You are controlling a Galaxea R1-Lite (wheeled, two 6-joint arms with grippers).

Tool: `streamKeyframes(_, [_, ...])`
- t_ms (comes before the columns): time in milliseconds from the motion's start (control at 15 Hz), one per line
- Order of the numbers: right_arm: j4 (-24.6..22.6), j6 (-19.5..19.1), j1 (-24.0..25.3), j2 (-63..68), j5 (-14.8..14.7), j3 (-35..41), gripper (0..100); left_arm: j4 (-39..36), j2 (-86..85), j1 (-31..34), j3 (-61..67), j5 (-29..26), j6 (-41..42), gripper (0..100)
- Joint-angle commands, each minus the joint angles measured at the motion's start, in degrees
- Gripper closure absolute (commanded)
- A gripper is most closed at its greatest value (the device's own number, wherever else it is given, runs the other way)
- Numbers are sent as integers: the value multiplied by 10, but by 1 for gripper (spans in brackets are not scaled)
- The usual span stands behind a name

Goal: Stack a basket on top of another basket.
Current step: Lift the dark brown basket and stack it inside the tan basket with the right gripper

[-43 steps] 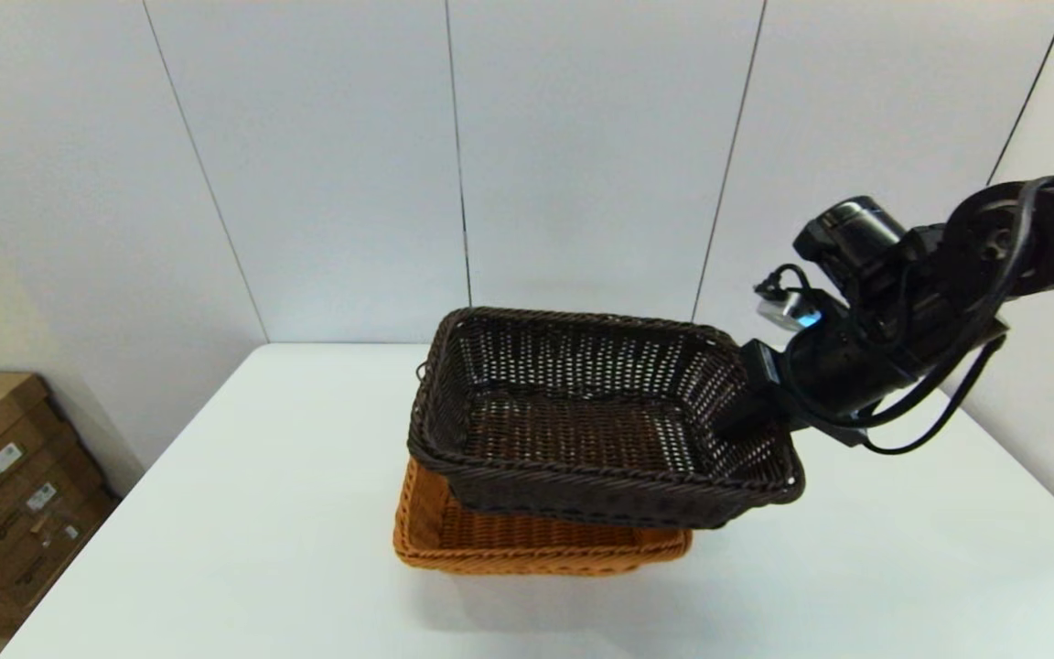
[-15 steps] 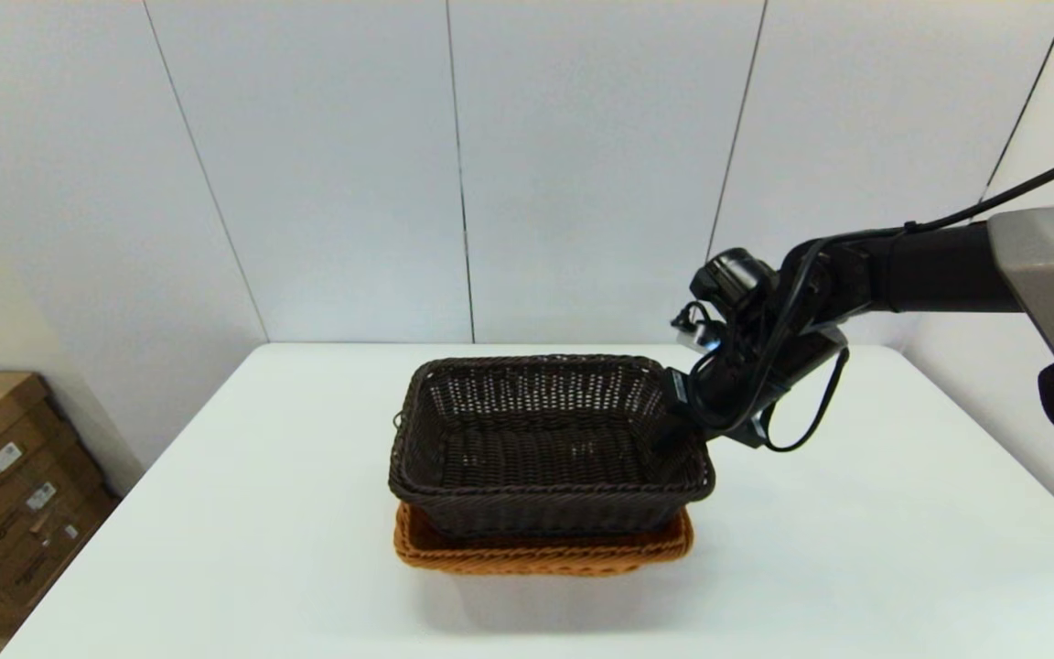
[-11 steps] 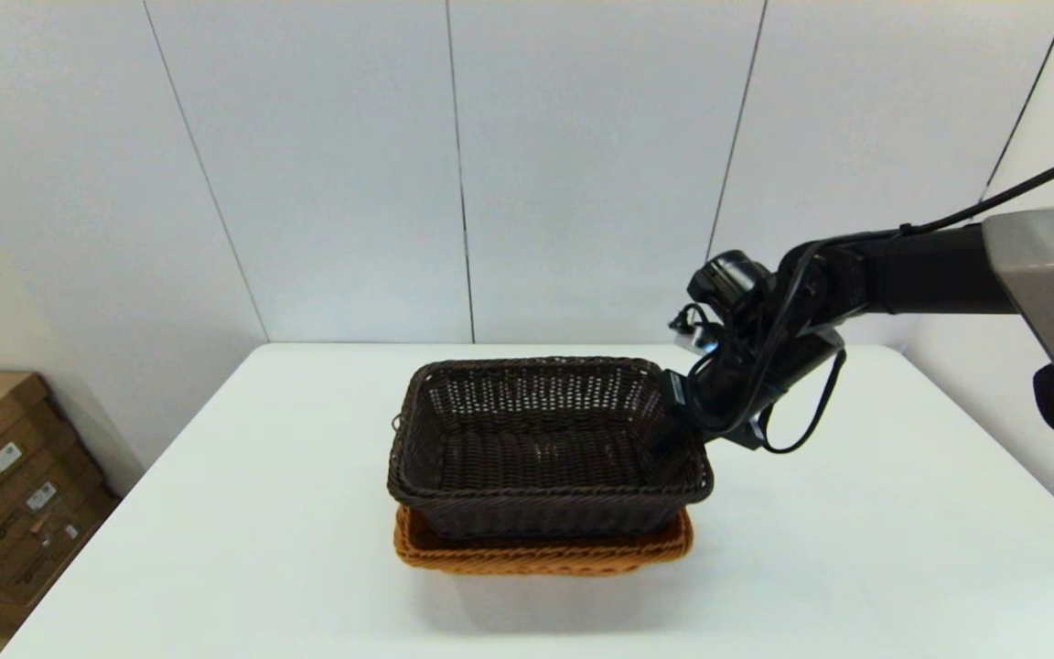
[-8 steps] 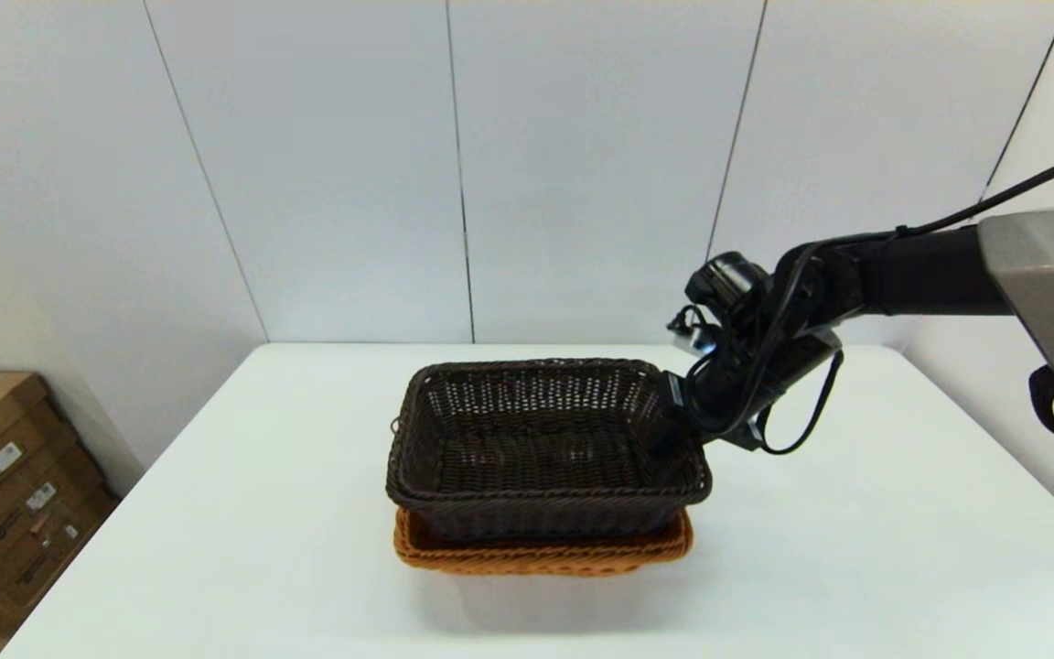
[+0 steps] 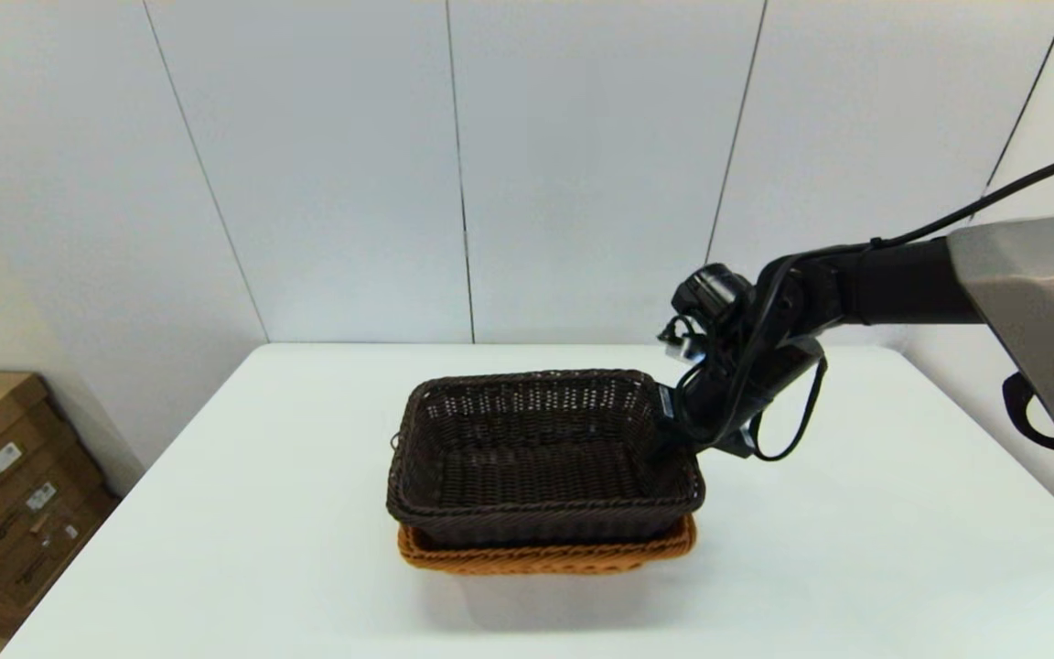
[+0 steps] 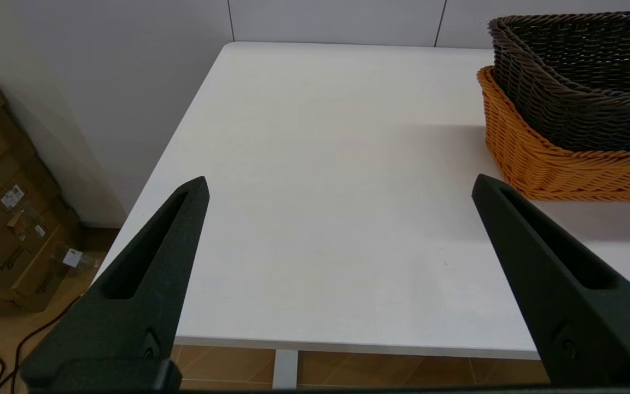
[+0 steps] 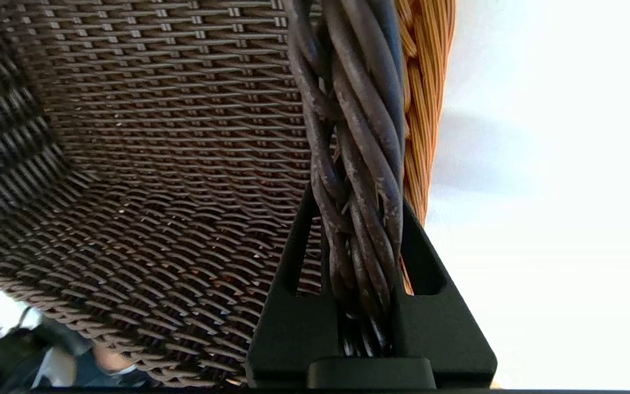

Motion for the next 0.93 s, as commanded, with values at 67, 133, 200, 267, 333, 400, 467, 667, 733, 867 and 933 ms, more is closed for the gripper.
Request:
streamKeyframes(67, [3,2,1,7,-1,1,100,0,-1,0,0,0,0,0])
streamKeyframes(133, [3,2,1,7,-1,1,100,0,-1,0,0,0,0,0])
streamKeyframes(200, [3,2,1,8,-1,1,100,0,-1,0,0,0,0,0])
streamKeyframes(267, [3,3,1,8,-1,1,100,0,-1,0,0,0,0,0])
streamKeyframes(333, [3,2,1,8,-2,1,100,0,-1,0,0,0,0,0])
streamKeyframes(400, [3,2,4,8,-6,1,0,0,-1,0,0,0,0,0])
streamKeyframes(467, [3,2,4,8,-15,1,0,0,-1,0,0,0,0,0])
streamKeyframes(667, [2,1,4,3,-19,-2,0,1,-1,0,0,0,0,0])
streamKeyframes(733, [3,1,4,-3,-19,-1,0,0,-1,0,0,0,0,0])
streamKeyframes(867, [4,0,4,-10,-19,-4,0,0,-1,0,0,0,0,0])
streamKeyframes(933, [4,1,4,-15,-19,-6,0,0,-1,0,0,0,0,0])
